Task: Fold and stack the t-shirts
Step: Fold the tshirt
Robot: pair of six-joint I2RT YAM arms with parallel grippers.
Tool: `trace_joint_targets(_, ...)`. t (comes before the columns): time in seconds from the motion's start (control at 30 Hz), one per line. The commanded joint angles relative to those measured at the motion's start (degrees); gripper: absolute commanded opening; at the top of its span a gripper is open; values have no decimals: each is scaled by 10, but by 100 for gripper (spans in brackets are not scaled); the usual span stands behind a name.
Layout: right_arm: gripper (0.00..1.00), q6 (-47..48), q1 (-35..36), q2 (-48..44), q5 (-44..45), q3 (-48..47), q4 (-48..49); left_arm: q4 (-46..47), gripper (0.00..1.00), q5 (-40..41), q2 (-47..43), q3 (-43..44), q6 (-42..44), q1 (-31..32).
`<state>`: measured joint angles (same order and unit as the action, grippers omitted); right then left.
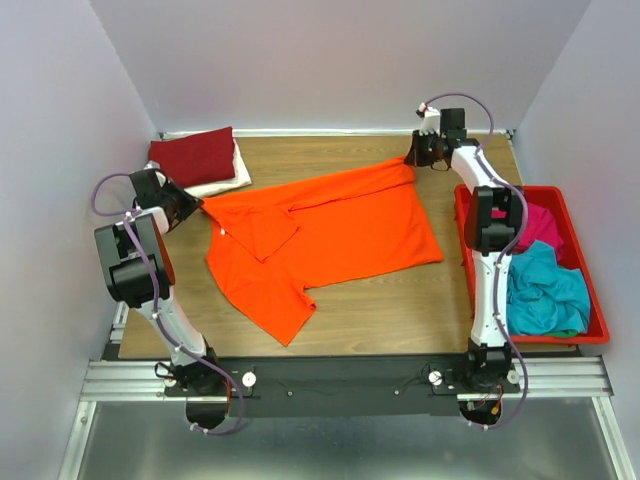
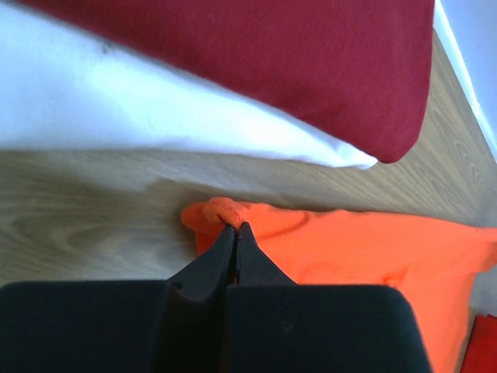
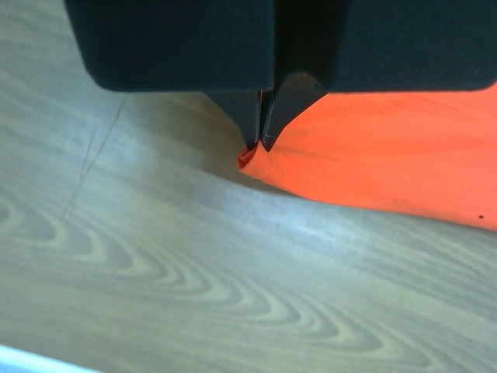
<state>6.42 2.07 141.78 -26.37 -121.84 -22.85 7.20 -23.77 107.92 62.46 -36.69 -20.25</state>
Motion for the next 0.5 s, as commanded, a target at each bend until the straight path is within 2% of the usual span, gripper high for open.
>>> trace_joint_targets(0.0,1,-18,3,39,12,-52,1,-6,0,12,10,35,4,-3)
trace_joint_targets(0.07,15,-18,5,46,19,-66,0,-10,0,2,5,42,9,-3)
trace_joint_targets(0.1,39,-14,7,42,26,-67,1,-12,10,-1,-6,46,22,-3)
trace_joint_targets(0.17,57,-8,8,32,54,-67,1,-23,30,13,-31,50,30,-3)
trace_joint_targets(0.2,69,-3,8,16,63,-64,1,-28,42,23,-62,50,48,-2)
trace_joint_targets(0.27,75,14,8,-10,78,-52,1,-39,50,46,-98,47,64,-3)
trace_joint_targets(0.3,77,19,8,-43,77,-27,1,-42,50,50,-134,45,78,-3)
trace_joint_targets(0.37,77,29,8,-84,58,6,0,-46,54,60,-172,37,90,4)
trace_joint_targets(0.43,78,51,8,-156,22,78,0,-51,61,59,-226,35,128,17)
trace_joint_targets(0.47,78,59,8,-183,-28,107,-1,-66,64,62,-242,37,143,27)
